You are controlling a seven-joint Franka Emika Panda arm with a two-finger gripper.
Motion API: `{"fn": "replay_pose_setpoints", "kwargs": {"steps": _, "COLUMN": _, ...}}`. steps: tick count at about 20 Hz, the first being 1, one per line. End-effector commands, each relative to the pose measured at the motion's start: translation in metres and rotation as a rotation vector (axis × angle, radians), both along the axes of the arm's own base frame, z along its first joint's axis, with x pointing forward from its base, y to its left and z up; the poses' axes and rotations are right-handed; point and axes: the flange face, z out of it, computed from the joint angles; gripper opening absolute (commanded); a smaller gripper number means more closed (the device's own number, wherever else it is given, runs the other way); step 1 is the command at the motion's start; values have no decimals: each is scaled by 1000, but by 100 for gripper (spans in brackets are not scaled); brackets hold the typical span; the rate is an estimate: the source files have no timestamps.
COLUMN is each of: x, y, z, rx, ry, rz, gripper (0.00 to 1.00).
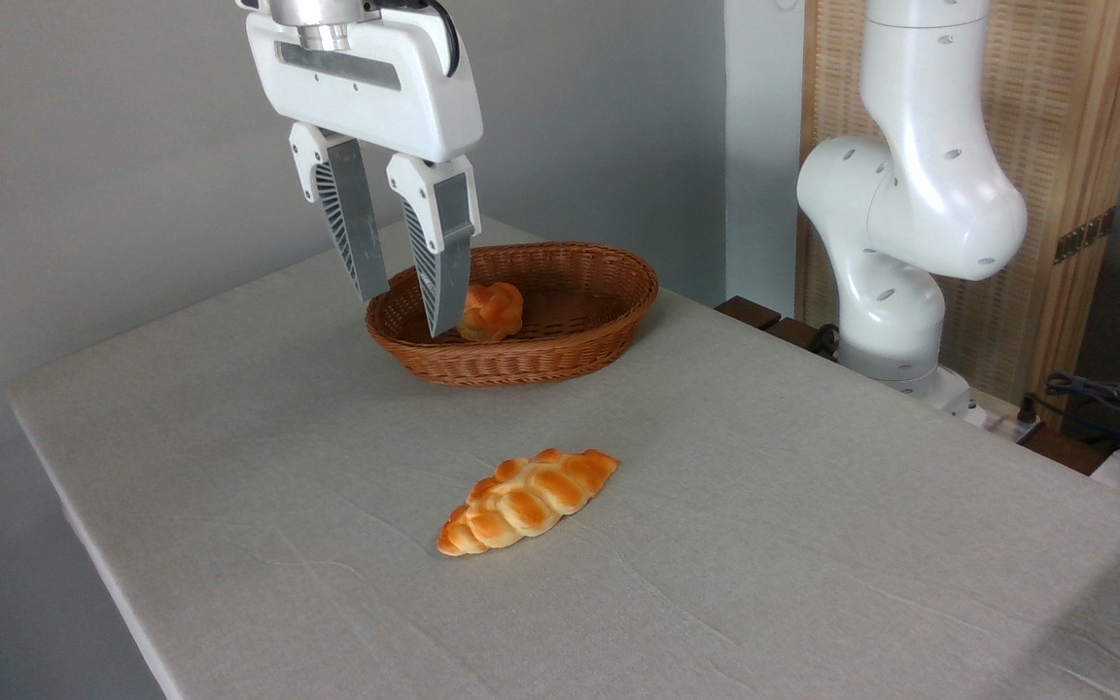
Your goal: Put bread into the basket
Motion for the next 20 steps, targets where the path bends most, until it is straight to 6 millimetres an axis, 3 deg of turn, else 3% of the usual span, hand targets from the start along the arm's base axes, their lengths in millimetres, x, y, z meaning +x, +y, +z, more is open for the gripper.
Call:
{"fn": "replay_pose_setpoints", "kwargs": {"steps": 1, "x": -1, "y": 5, "z": 5, "rx": -4, "ry": 10, "rz": -6, "gripper": 100}}
{"fn": "replay_pose_setpoints", "kwargs": {"steps": 5, "x": -2, "y": 17, "z": 5, "rx": -11, "ry": 11, "rz": 16, "gripper": 100}}
{"fn": "replay_pose_setpoints", "kwargs": {"steps": 15, "x": -9, "y": 21, "z": 10, "rx": -20, "ry": 4, "rz": 22, "gripper": 100}}
{"fn": "replay_pose_setpoints", "kwargs": {"steps": 20, "x": -19, "y": 25, "z": 1, "rx": -22, "ry": -16, "rz": 29, "gripper": 100}}
